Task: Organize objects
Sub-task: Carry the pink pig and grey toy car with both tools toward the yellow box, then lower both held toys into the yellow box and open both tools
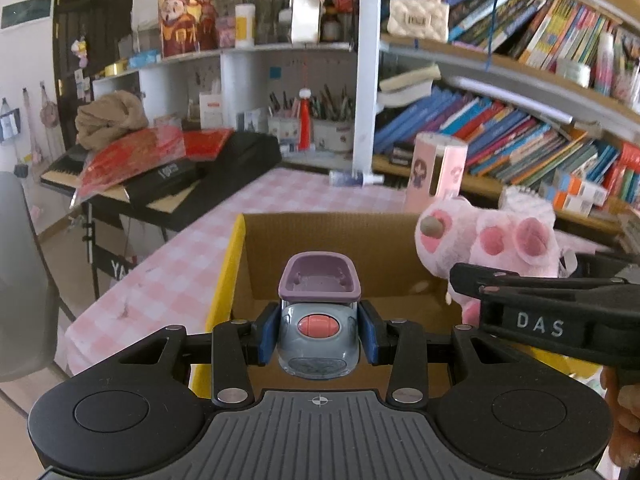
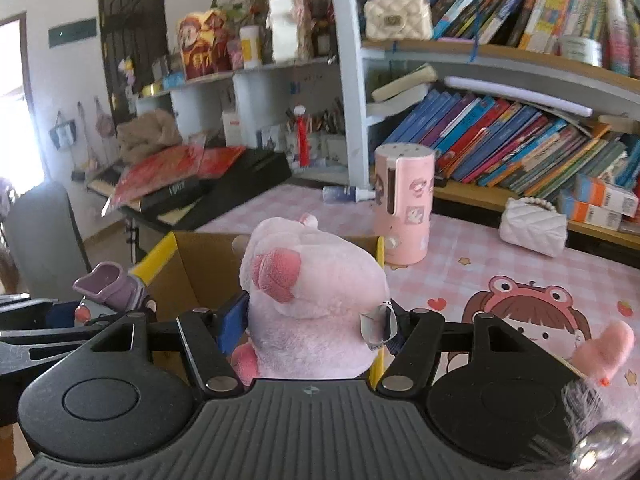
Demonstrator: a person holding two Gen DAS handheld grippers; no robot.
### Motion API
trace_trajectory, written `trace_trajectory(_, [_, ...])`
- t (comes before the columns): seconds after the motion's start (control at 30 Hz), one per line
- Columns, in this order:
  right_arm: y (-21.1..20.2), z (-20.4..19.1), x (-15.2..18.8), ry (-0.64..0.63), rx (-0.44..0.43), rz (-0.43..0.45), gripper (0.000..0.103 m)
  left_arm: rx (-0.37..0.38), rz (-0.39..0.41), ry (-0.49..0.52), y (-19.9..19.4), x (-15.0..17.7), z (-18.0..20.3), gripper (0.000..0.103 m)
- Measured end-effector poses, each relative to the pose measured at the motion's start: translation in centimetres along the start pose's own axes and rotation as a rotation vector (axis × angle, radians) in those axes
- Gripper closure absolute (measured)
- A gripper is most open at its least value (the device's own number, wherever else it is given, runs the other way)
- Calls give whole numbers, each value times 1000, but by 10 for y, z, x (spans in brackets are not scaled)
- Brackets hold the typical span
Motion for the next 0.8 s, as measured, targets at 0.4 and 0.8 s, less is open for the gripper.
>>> trace_trajectory(0.4, [49, -5, 6, -231, -45, -102, 39, -48, -111, 27, 37, 4, 6, 64])
trace_trajectory(0.8, [74, -6, 4, -346, -106, -193, 39, -75, -192, 55, 57, 10, 11, 64])
Point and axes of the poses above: each gripper's, at about its wrist camera, not at the fingertips, and y roughly the way its jaws point, z to its right, x to its underside, the point moved 1 cm from there along y, roughly the way its jaws point, and after that the axes turned 1 degree about -x, right-handed, at the moved point
